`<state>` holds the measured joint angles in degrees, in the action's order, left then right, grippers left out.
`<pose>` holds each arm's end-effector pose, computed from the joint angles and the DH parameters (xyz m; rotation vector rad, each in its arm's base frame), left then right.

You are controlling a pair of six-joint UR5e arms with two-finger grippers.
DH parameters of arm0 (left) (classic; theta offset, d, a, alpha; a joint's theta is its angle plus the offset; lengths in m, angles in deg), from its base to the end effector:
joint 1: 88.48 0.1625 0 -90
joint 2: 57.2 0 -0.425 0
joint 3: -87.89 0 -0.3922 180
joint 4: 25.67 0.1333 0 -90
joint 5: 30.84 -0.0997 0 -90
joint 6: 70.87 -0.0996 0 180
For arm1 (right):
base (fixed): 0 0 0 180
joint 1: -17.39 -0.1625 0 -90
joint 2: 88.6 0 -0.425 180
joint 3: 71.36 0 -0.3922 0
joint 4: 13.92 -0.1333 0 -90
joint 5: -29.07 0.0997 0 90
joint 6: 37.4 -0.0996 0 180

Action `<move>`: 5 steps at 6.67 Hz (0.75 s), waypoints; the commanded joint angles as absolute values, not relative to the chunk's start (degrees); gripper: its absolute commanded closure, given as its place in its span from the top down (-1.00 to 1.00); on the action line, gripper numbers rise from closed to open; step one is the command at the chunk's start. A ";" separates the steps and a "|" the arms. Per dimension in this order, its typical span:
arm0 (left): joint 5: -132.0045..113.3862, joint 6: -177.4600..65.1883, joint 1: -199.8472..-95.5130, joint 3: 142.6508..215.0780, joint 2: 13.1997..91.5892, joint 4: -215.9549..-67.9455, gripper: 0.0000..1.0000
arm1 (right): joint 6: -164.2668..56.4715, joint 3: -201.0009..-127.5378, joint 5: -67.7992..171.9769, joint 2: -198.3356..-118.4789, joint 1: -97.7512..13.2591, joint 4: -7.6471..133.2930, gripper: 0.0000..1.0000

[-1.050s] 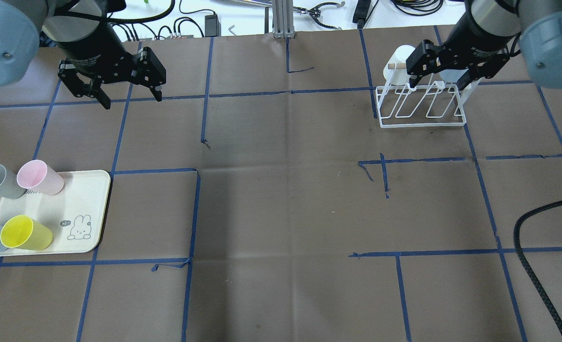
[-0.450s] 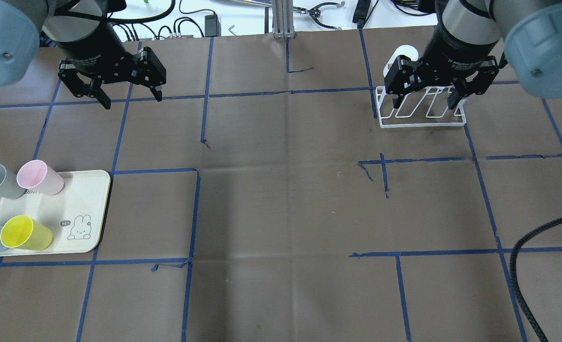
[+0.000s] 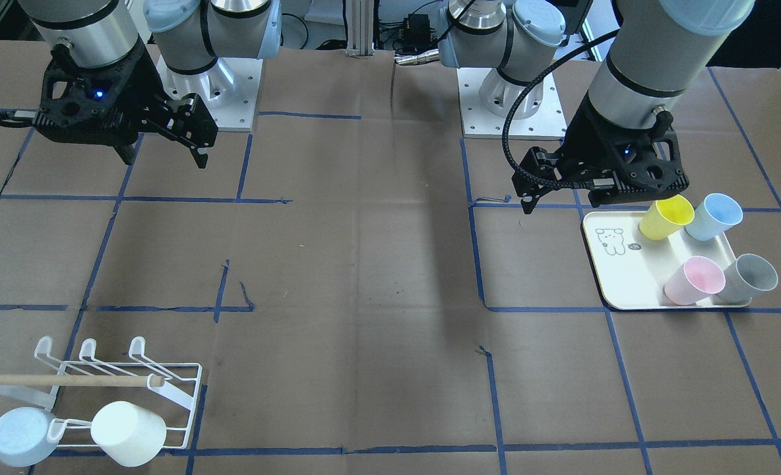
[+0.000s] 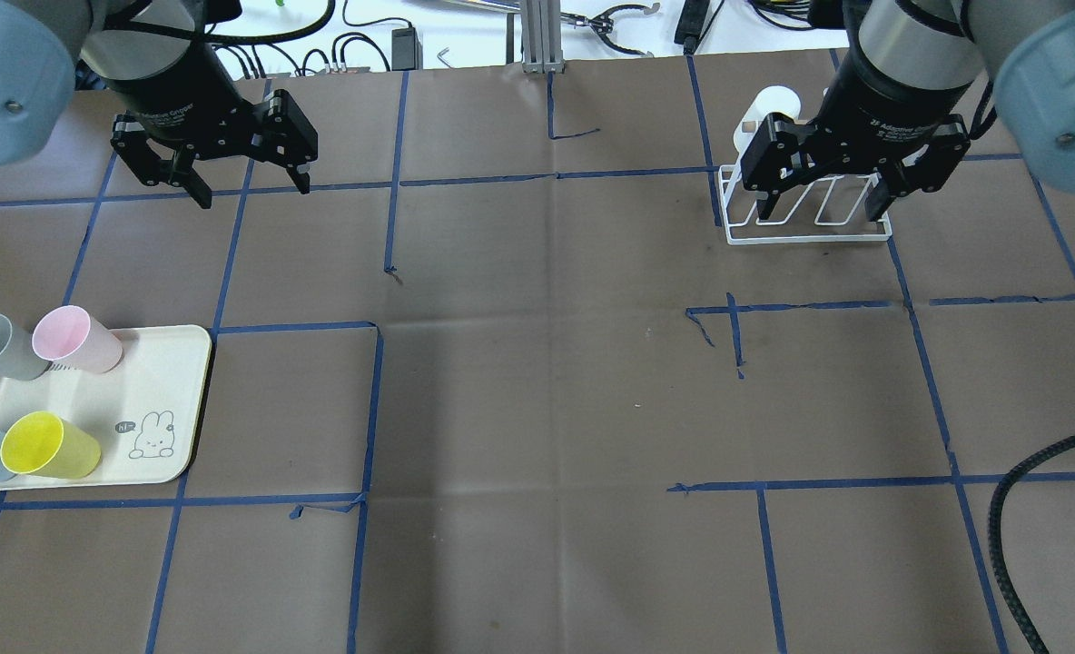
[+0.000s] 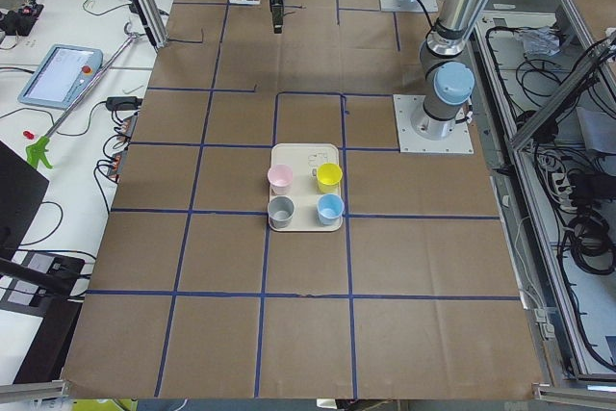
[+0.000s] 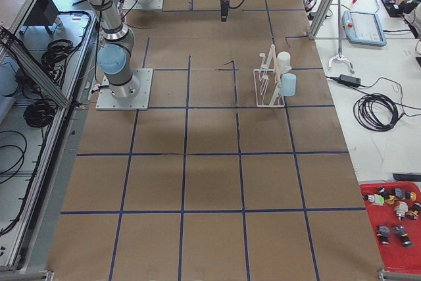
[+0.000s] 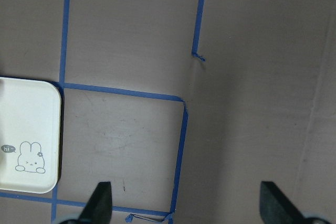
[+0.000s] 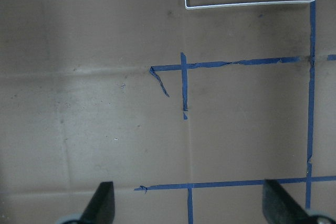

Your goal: Transfer IKEA cup to right arm and place on rack

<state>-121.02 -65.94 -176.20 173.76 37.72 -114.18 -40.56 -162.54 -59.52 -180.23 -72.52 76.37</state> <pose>-0.1118 -0.5344 0.4822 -0.1974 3.1325 -0.0193 0.1350 -0.4813 0.4921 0.0881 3.1153 -0.0191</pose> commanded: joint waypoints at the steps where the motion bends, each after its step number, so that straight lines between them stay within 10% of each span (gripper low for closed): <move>1: -120.93 -66.12 -176.20 173.59 37.81 -114.18 0.99 | -40.56 -162.50 -59.53 -180.09 -72.53 76.08 1.00; 5: -120.93 -67.78 -176.29 173.41 37.99 -114.18 0.99 | -40.56 -162.50 -59.44 -180.18 -72.53 75.46 1.00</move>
<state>-120.93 -67.23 -176.26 173.45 37.94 -114.18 -40.56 -162.46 -59.51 -180.22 -72.53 75.70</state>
